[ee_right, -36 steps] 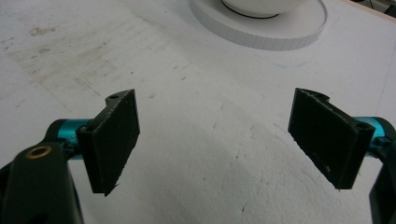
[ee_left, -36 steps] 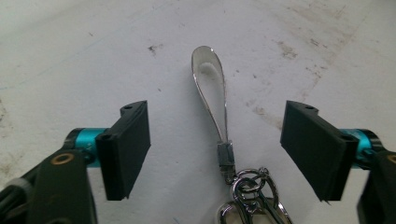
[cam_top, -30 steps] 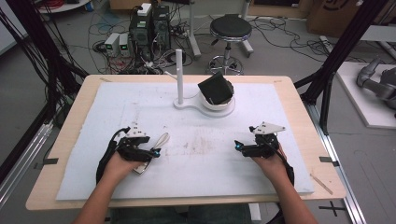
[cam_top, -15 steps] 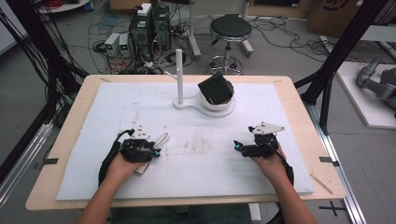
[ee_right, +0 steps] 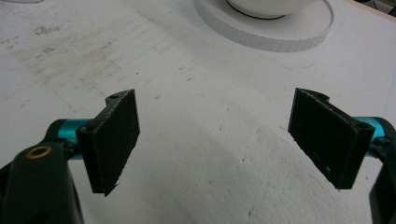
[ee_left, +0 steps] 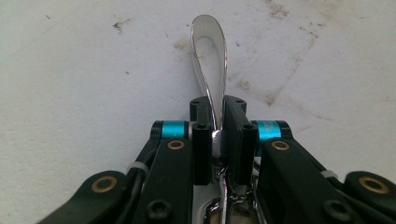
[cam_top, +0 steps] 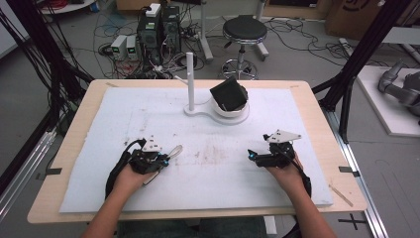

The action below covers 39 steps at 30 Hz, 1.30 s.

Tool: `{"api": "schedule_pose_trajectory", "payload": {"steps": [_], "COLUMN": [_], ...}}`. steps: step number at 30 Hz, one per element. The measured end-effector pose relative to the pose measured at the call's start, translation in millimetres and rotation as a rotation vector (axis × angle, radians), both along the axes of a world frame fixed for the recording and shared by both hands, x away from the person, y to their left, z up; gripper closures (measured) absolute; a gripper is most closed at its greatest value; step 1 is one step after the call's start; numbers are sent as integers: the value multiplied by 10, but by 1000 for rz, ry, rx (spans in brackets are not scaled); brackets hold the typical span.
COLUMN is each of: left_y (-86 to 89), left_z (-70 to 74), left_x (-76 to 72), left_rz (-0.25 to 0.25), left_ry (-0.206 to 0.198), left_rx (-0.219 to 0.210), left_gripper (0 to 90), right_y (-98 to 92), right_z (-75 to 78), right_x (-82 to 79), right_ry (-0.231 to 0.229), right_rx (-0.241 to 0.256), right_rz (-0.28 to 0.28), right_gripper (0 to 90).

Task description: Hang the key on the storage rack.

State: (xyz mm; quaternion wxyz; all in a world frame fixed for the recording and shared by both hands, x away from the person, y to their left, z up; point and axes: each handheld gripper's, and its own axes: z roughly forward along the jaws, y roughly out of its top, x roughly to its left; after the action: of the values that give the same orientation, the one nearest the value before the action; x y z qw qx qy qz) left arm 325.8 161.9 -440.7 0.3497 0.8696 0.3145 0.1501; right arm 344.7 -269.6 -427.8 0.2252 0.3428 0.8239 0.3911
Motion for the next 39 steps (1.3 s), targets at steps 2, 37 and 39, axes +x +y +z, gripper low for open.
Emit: {"api": "schedule_pose_trajectory", "payload": {"steps": [2, 37, 39], "left_y": [8, -81, -96], "left_z": [6, 956, 998], "left_x": [2, 126, 175], "left_rz": [-6, 14, 32], "left_ry": [13, -233, -246], "left_rx": [-10, -288, -286], "left_gripper": [815, 816, 815], "right_y": [-2, -4, 0], "right_z": [-1, 15, 9], "right_x": [1, -11, -15], "right_ry": [-2, -2, 4], "right_rx": [4, 12, 11], "right_rz": [0, -9, -4], "right_gripper": [167, 167, 168]}}
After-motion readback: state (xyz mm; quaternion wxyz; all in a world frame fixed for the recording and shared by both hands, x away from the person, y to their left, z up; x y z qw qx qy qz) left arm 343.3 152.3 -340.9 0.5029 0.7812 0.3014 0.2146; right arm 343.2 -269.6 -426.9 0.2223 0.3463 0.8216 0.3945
